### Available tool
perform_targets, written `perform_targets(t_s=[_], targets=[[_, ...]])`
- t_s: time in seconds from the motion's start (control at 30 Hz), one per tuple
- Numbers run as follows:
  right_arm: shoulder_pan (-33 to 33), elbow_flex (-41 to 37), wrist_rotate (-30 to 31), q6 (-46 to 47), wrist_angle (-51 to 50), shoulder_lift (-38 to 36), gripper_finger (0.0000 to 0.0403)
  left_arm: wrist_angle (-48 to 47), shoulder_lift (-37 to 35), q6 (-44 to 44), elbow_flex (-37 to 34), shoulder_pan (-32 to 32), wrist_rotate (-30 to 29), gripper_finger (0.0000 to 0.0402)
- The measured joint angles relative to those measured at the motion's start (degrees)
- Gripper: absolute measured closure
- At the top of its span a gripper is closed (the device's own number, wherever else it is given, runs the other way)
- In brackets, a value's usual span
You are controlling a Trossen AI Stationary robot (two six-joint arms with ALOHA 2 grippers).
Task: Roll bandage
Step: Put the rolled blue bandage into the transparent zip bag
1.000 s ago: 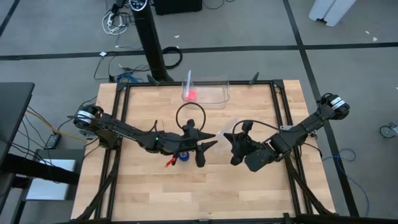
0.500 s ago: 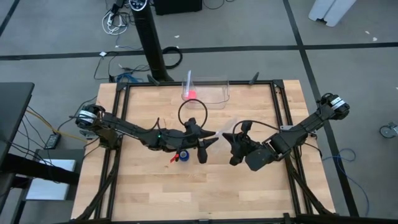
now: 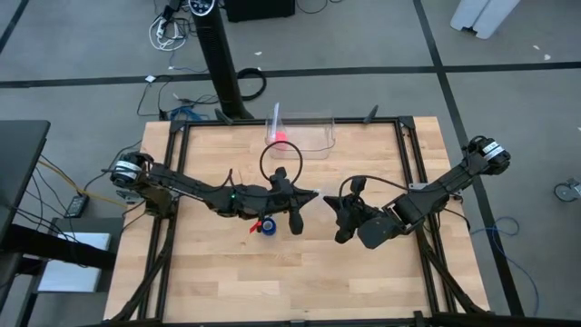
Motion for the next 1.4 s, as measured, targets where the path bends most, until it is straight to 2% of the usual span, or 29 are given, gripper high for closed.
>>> perform_targets(t_s=[0.17,0.37,0.53,0.87,1.0,1.17,1.4], targets=[[0.48,0.0,-1.88,5.74,0.15,-0.28,0.037,-2.05,0.0,6.62,-0.15,0.04,0.36,0.0397],[0.38,0.0,-11.84,15.65,0.52,-2.69,0.0326,-6.63,0.0,16.58,-0.24,-0.36,4.55,0.0399],[-1.31,0.0,-16.41,17.11,1.34,-2.91,0.0312,-6.68,0.0,22.94,-0.24,-2.0,7.74,0.04],[-3.97,0.0,-25.48,18.35,1.55,-2.89,0.0315,-6.76,0.0,23.68,-0.24,-2.61,7.93,0.0401],[-4.55,0.0,-25.64,18.48,1.67,-2.89,0.0333,-6.61,0.0,23.38,-0.24,-2.61,7.77,0.0401],[-4.79,0.0,-25.23,17.3,2.23,-2.89,0.0387,-6.74,0.0,22.8,-0.24,-2.61,6.4,0.0401],[-4.76,0.0,-23.63,17.52,1.34,-2.86,0.0391,-6.91,-0.02,22.18,-0.24,-2.56,5.63,0.0401]])
